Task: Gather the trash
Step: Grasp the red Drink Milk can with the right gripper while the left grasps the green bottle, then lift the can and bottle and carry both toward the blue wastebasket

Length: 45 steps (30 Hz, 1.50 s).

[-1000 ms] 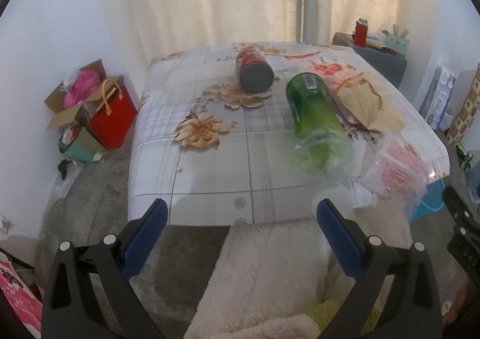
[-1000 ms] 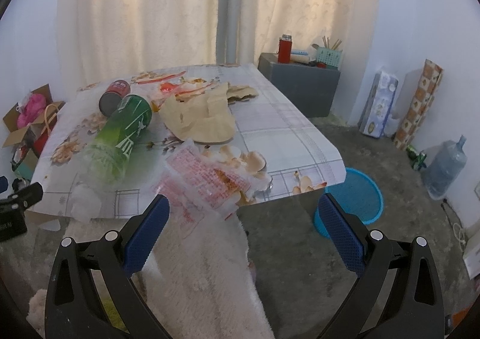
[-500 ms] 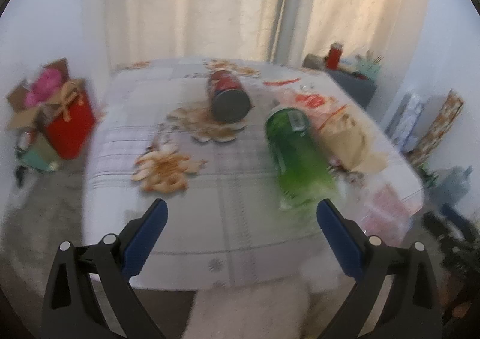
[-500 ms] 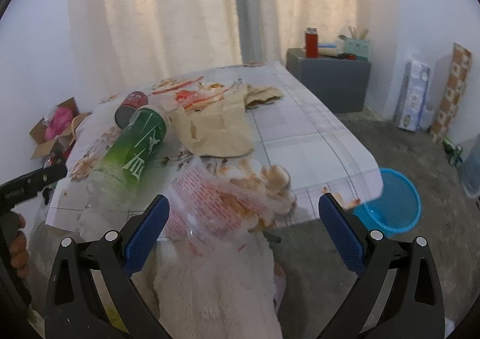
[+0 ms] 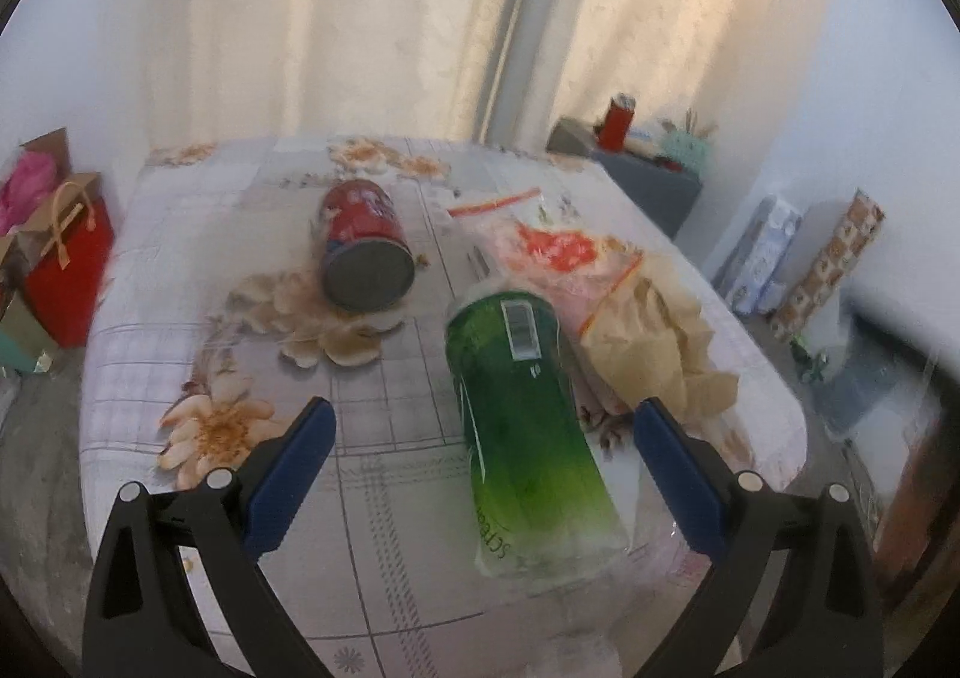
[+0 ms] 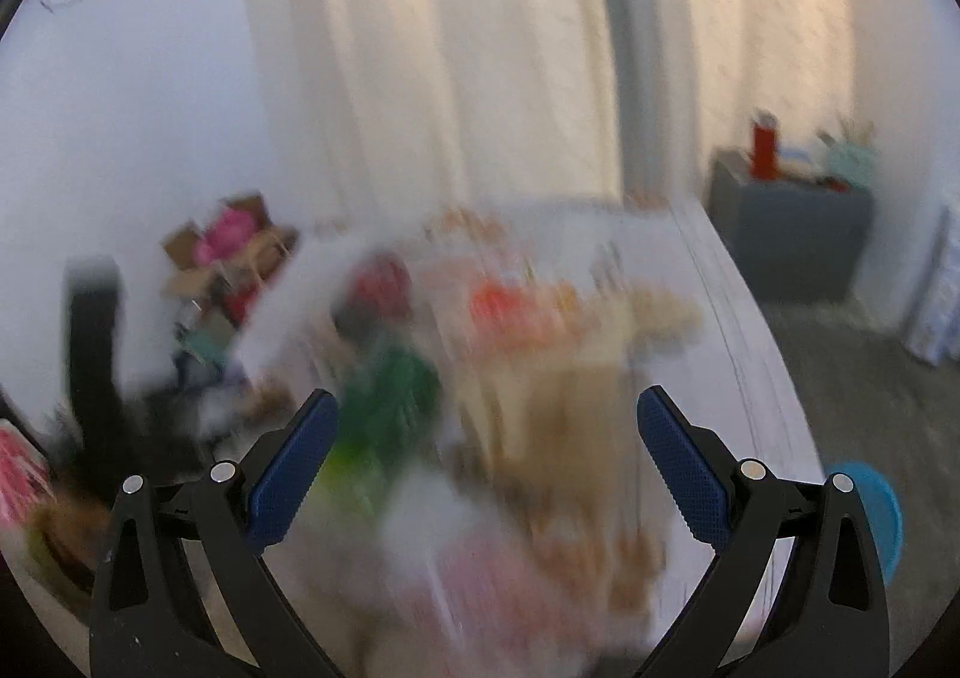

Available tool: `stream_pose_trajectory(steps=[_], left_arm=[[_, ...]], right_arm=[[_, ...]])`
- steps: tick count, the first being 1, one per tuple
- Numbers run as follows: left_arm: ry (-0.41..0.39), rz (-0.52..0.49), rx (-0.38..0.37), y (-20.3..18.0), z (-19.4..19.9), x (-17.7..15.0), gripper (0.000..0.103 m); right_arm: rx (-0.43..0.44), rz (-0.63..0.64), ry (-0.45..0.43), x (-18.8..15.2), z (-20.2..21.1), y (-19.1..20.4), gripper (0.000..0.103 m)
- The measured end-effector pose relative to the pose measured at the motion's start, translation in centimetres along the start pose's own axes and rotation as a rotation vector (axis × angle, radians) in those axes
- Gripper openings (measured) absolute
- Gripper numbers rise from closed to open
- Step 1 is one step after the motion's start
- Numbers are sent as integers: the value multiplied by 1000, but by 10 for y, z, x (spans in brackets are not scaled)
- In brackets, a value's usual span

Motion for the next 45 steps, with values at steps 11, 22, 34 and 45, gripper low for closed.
stream_pose_trajectory(steps=[11, 22, 34, 45], left_arm=[[144, -50, -30, -13, -59, 0, 73], [168, 57, -113, 13, -71, -1, 63], [142, 149, -159, 36, -59, -6, 61], [108, 194, -148, 45, -44, -10, 59]], right_arm=[[274, -145, 665, 69, -195, 110, 95], [24, -152, 913, 24, -299, 110, 84], [-22, -214, 955, 21, -309, 91, 62], [84, -170, 778, 71, -257, 105, 62]])
Point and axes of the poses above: each gripper's, at about its wrist camera, not at the fingertips, and z roughly against the way its jaws point, y to its left, x to its top, the point moved 5 cm from there along -z, roughly the way its jaws point, and after that the axes turned 14 degrees about -z, right-handed, at the moved point
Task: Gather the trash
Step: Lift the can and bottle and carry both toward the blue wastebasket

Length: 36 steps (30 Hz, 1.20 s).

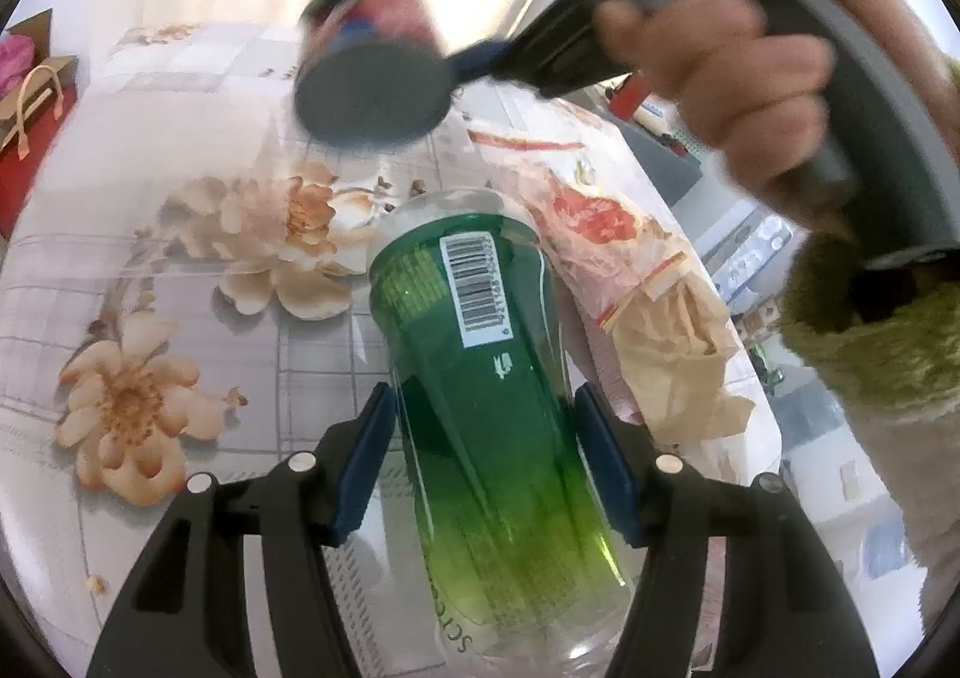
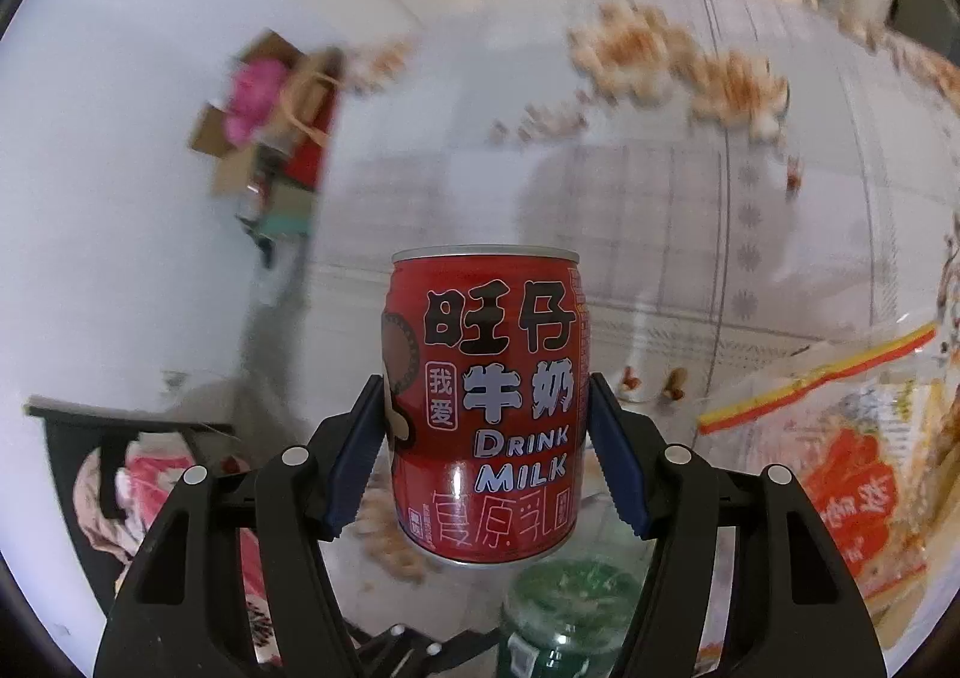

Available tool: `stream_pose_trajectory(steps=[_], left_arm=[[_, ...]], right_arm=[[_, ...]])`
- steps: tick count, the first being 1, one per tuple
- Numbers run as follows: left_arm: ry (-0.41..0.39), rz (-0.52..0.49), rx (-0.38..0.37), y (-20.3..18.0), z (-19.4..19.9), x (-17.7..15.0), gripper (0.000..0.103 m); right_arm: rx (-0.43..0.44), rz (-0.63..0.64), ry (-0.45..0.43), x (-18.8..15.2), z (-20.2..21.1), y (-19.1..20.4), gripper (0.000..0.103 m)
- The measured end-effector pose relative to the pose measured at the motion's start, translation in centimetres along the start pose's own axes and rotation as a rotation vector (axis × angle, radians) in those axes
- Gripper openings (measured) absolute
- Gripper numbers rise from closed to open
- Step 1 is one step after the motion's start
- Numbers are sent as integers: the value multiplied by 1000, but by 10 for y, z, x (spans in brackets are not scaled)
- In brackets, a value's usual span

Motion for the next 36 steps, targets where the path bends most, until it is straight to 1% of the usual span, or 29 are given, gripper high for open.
stream_pose_trajectory(steps=[4, 6, 8, 11, 12, 15, 16, 18, 20, 21, 22, 24, 26, 28, 30, 32, 34, 36], left_arm=[[-38, -1, 15, 1, 19, 1, 58], [-63, -1, 20, 0, 31, 3, 58], [-96, -8, 23, -3, 48, 6, 57], [-149, -38, 29, -10, 71, 14, 55], [-160, -48, 26, -13, 77, 18, 54], [-194, -88, 5, -29, 91, 28, 50], [-202, -100, -4, -37, 91, 32, 49], [-210, -137, -18, -49, 93, 39, 48], [-202, -166, -26, -58, 87, 43, 47], [-194, -169, -29, -60, 81, 45, 46], [-191, -163, -30, -60, 74, 47, 44], [-176, -144, -43, -58, 64, 50, 42], [-162, -105, -63, -52, 56, 56, 41], [-151, -88, -59, -47, 55, 56, 40], [-138, -70, -64, -45, 55, 57, 40], [-122, -43, -65, -40, 53, 57, 40], [-108, -9, -56, -30, 53, 55, 40], [-86, 37, -54, -18, 52, 49, 40]], right_arm=[[111, 44, -94, -14, 60, 12, 62], [165, 57, -134, -24, 90, 11, 62], [216, 71, -183, -32, 112, 15, 62], [281, 75, -260, -54, 156, 3, 62], [297, 69, -281, -59, 162, 1, 62], [335, 39, -352, -84, 197, -31, 62], [346, 18, -382, -94, 211, -48, 62], [348, -26, -433, -110, 230, -78, 62], [337, -90, -481, -127, 246, -117, 62], [333, -106, -491, -132, 248, -126, 62], [330, -144, -508, -141, 253, -146, 62], [318, -192, -515, -151, 253, -171, 62], [314, -222, -515, -158, 251, -187, 62], [316, -245, -508, -162, 246, -201, 62], [327, -258, -494, -164, 242, -209, 62], [345, -271, -476, -159, 229, -214, 62], [358, -273, -460, -164, 219, -218, 62], [369, -273, -448, -157, 216, -224, 62]])
Point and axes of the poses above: each gripper's, at about its wrist camera, not at the fingertips, and z roughly against the way its jaws point, y to its left, x to its top, the point moved 5 cm from there along -z, roughly the way its jaws point, and after that the axes turned 14 degrees about -z, right-handed, at the moved point
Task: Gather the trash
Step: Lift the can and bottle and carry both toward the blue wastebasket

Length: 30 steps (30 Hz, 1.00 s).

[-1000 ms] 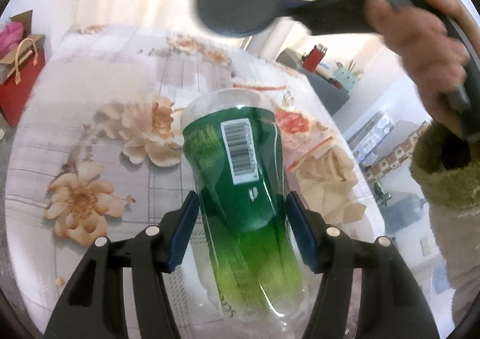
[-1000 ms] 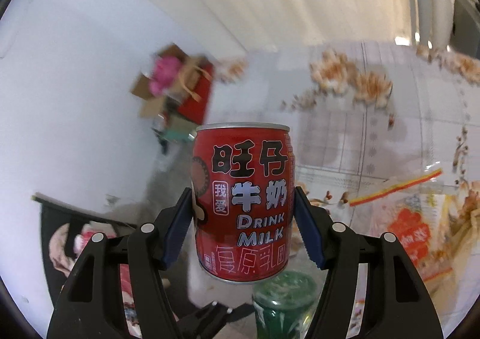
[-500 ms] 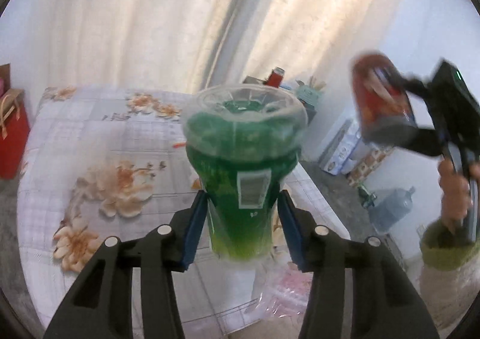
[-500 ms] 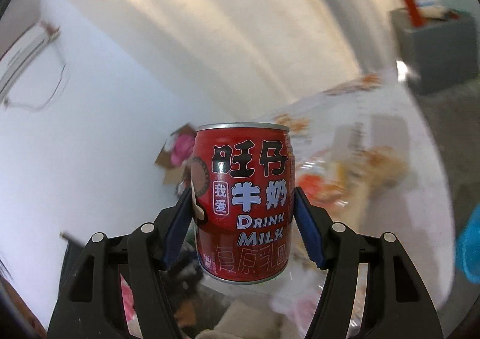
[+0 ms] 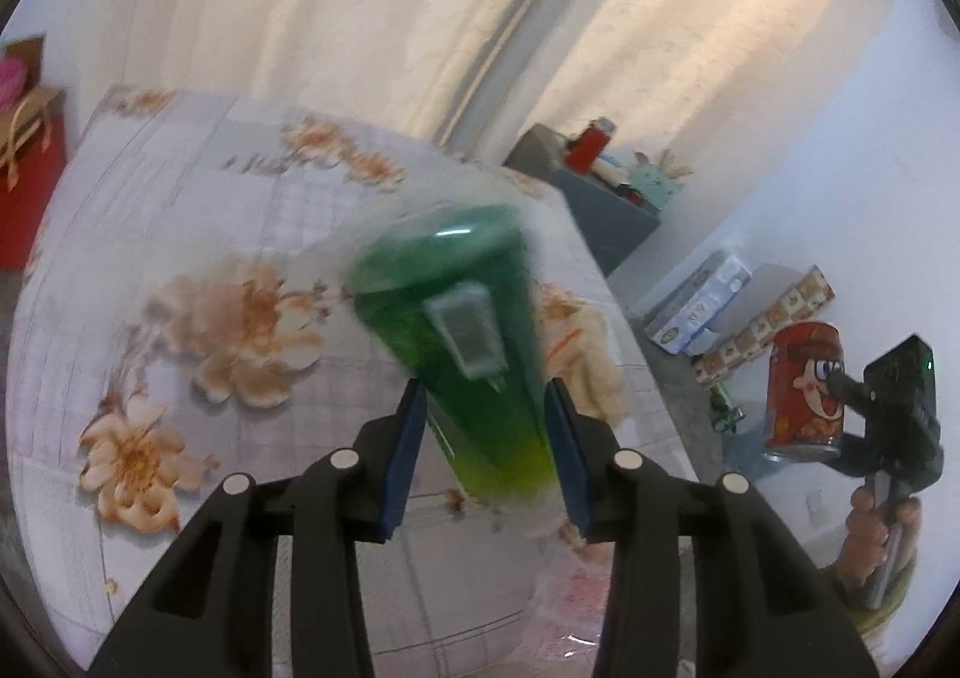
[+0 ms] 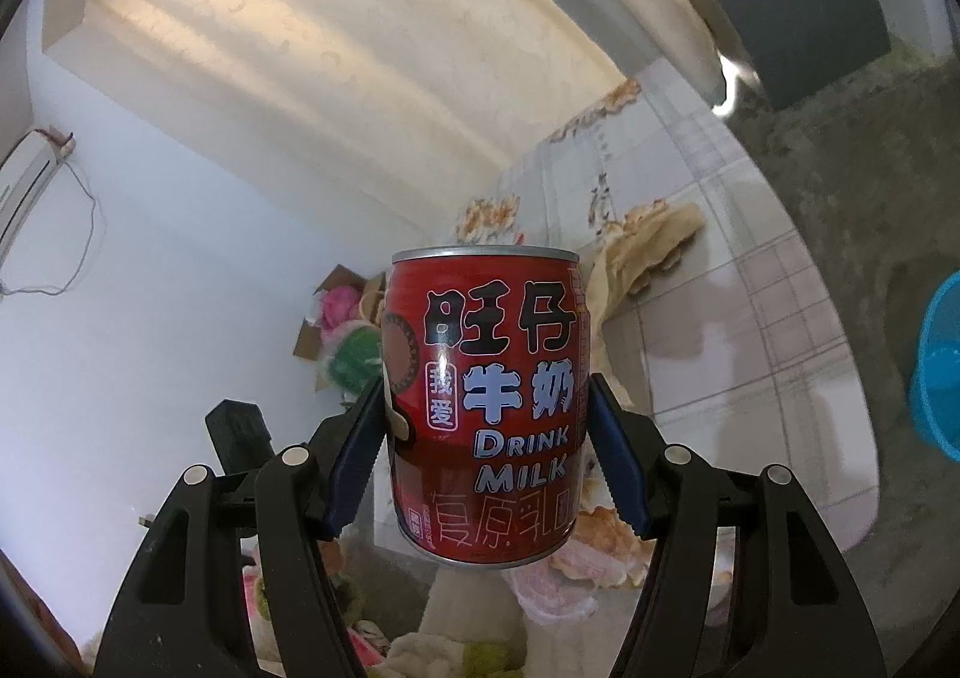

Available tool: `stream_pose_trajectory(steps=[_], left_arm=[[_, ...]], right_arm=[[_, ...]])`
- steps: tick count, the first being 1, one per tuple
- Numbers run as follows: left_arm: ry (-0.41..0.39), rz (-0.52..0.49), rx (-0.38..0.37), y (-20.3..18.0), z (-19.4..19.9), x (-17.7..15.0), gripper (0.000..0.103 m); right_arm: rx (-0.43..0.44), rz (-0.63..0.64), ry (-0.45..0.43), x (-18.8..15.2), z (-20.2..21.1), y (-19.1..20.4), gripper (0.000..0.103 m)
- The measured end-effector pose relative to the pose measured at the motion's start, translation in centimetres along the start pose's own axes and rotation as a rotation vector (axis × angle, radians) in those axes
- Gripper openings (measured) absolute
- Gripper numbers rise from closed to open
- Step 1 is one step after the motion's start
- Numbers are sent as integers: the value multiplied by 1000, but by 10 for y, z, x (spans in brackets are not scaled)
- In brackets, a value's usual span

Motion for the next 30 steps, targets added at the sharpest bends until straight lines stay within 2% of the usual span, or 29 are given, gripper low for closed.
stream_pose_trajectory(steps=[4, 7, 12, 14, 16, 18, 21, 24, 28, 30], left_arm=[[50, 120, -9, 28, -4, -15, 40], [77, 147, 11, 40, -4, -30, 40], [112, 95, 34, 47, -3, -50, 43], [94, 39, 55, 43, 3, -48, 46], [89, -51, 88, 35, 4, -43, 63], [115, -72, 74, 30, -2, -39, 69], [143, 42, 0, 35, -18, -34, 80], [140, 212, -18, 47, -35, -28, 83], [144, 407, -5, 62, -60, -21, 84], [156, 481, 36, 67, -71, -17, 84]], right_arm=[[13, -1, 25, -2, -14, -6, 62], [17, -7, 41, -2, -26, -13, 62], [10, -17, 57, -6, -31, -18, 62], [3, -19, 68, -5, -38, -20, 62], [1, -23, 79, -5, -45, -22, 62], [4, -26, 84, -9, -44, -21, 62], [13, -35, 93, -11, -50, -22, 62], [23, -50, 105, -13, -58, -26, 62], [29, -59, 115, -13, -65, -29, 62], [30, -61, 118, -12, -67, -31, 62]])
Point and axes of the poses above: each gripper's, at about its wrist camera, not at the fingertips, and z roughly against the way its jaws point, y to its left, x to its top, the point moved 5 cm from there along -z, roughly the way its jaws point, and after that the axes turned 14 degrees about -z, right-handed, at the moved point
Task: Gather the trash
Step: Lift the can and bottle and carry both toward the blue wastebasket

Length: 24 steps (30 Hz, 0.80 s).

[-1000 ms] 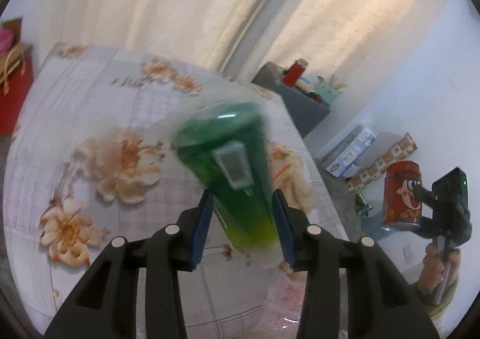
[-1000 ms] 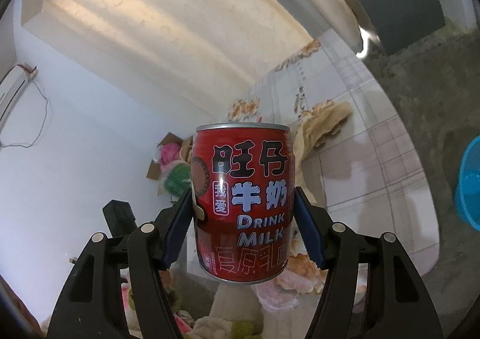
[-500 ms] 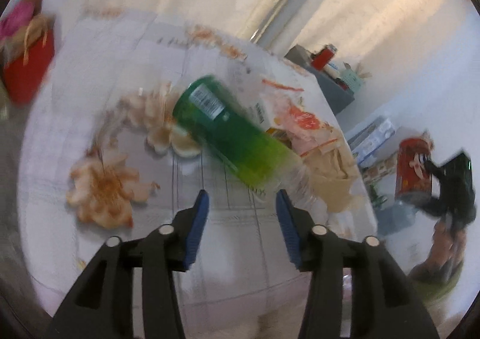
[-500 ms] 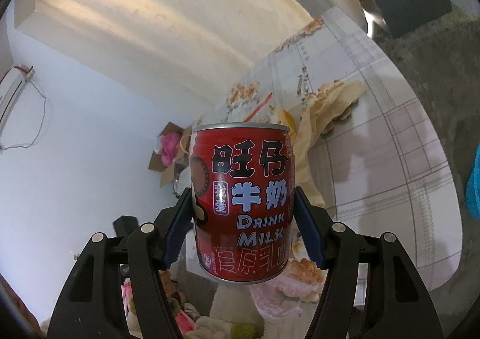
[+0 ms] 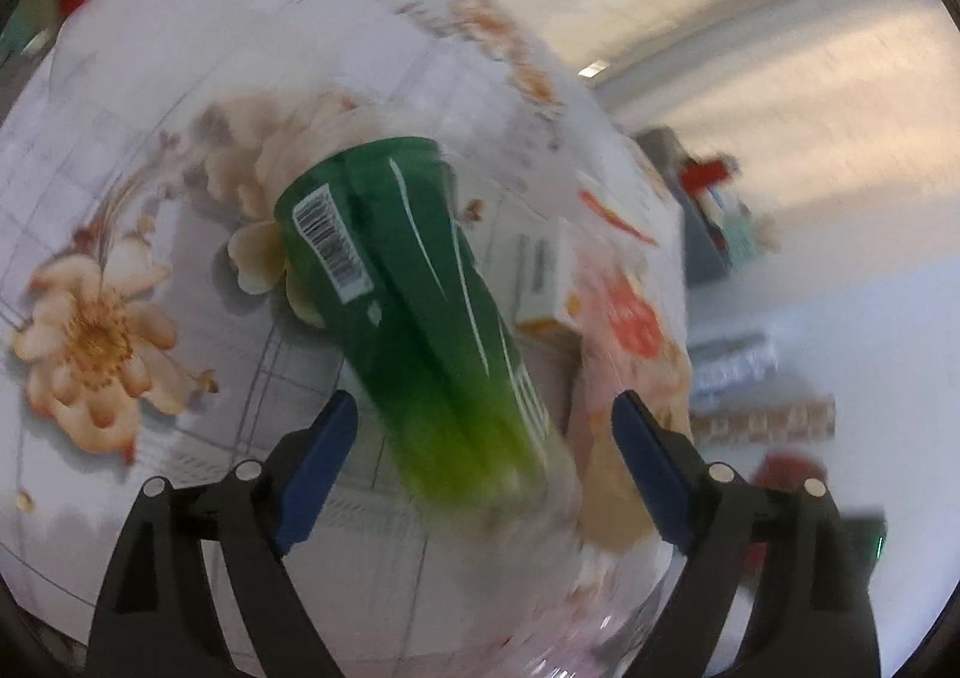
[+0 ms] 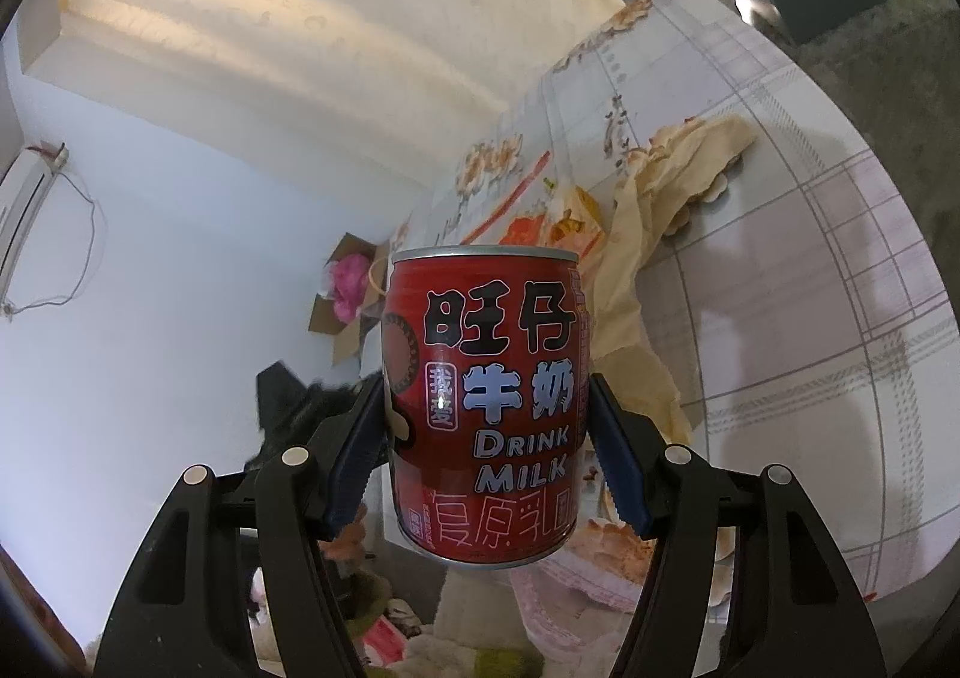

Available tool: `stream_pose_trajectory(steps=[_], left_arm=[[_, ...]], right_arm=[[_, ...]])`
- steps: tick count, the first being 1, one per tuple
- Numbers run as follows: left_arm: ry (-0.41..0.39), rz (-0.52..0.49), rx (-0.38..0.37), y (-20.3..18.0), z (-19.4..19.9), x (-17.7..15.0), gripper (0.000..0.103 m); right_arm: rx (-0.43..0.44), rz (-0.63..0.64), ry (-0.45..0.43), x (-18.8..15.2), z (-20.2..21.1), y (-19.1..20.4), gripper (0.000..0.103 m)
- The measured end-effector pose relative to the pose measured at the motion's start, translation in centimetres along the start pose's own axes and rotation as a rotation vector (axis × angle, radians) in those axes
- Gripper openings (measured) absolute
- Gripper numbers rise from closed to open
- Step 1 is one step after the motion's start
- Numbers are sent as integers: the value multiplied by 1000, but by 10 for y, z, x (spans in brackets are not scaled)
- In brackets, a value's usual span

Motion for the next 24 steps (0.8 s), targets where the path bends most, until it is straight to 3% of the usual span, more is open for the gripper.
stream_pose_trajectory(steps=[3, 5, 7, 14, 24], left_arm=[[14, 47, 91, 4, -11, 0, 84], [47, 82, 96, 8, -24, -4, 81], [15, 67, 122, 7, -24, -6, 70], [1, 97, 65, 9, -23, -17, 64], [-69, -25, 28, -6, 14, -33, 60]], right_arm=[[3, 0, 0, 2, 0, -2, 62], [10, 0, -4, 3, 2, -4, 62], [12, 1, -9, 1, 3, -5, 62], [8, -19, -20, -1, 10, -15, 62], [29, -32, -43, -10, 25, -14, 62]])
Point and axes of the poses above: each gripper's, at about its wrist camera, not at the fingertips, and z roughly against the way its jaws point, y to its left, x to its top, the point moved 5 cm from there along -z, roughly the way its jaws point, and after that the axes turned 14 degrees about -z, right-handed, at the moved point
